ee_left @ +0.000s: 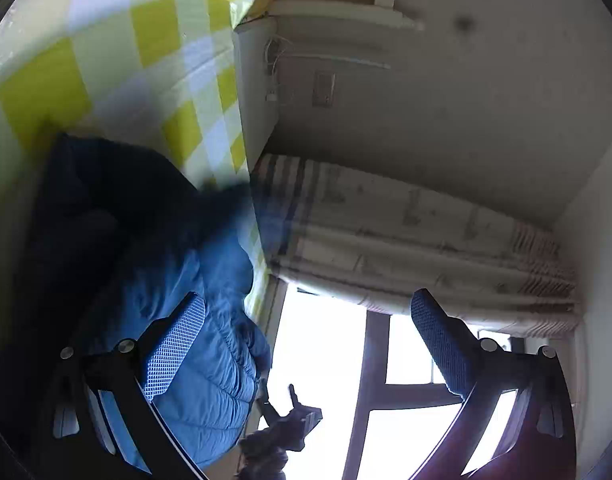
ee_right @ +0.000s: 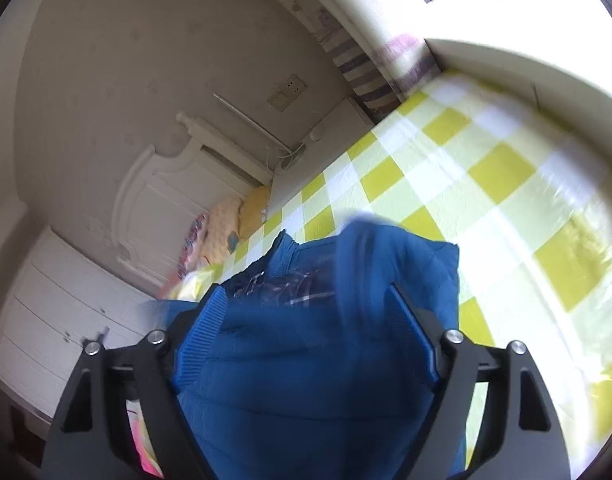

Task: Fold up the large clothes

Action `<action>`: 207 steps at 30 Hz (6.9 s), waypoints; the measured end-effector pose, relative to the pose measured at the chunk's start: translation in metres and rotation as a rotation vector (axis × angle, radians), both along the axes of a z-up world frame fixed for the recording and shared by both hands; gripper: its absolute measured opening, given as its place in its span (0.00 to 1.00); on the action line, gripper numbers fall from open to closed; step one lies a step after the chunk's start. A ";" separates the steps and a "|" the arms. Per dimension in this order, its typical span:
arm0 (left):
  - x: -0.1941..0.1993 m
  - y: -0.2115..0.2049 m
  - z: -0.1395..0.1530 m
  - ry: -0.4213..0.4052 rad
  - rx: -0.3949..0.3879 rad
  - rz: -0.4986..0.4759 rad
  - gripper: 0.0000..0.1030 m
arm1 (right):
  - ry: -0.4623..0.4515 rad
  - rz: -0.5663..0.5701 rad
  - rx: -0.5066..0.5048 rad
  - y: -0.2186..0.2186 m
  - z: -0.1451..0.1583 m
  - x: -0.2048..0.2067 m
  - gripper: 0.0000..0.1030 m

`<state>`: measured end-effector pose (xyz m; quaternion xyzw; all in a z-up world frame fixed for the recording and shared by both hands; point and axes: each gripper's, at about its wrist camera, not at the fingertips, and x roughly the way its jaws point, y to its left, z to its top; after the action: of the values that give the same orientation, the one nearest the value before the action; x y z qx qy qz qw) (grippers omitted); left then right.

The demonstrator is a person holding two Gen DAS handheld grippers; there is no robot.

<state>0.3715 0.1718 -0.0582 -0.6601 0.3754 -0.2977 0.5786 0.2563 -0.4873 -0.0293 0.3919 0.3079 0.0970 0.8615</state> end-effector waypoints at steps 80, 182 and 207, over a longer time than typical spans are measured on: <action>-0.221 -0.001 -0.012 -0.340 1.232 -0.077 0.50 | -0.030 0.217 -0.430 0.101 -0.052 -0.155 0.44; -0.056 -0.076 -0.003 -0.106 1.481 -0.074 0.96 | -0.082 0.355 -0.925 0.291 0.027 -0.046 0.92; -0.115 -0.099 0.055 -0.307 1.495 0.046 0.96 | 0.188 0.149 -0.745 0.170 -0.035 -0.036 0.97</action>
<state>0.2564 0.0728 -0.0031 -0.0519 0.3785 -0.0406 0.9232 0.2206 -0.3173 -0.0642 0.0361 0.4273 0.0046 0.9034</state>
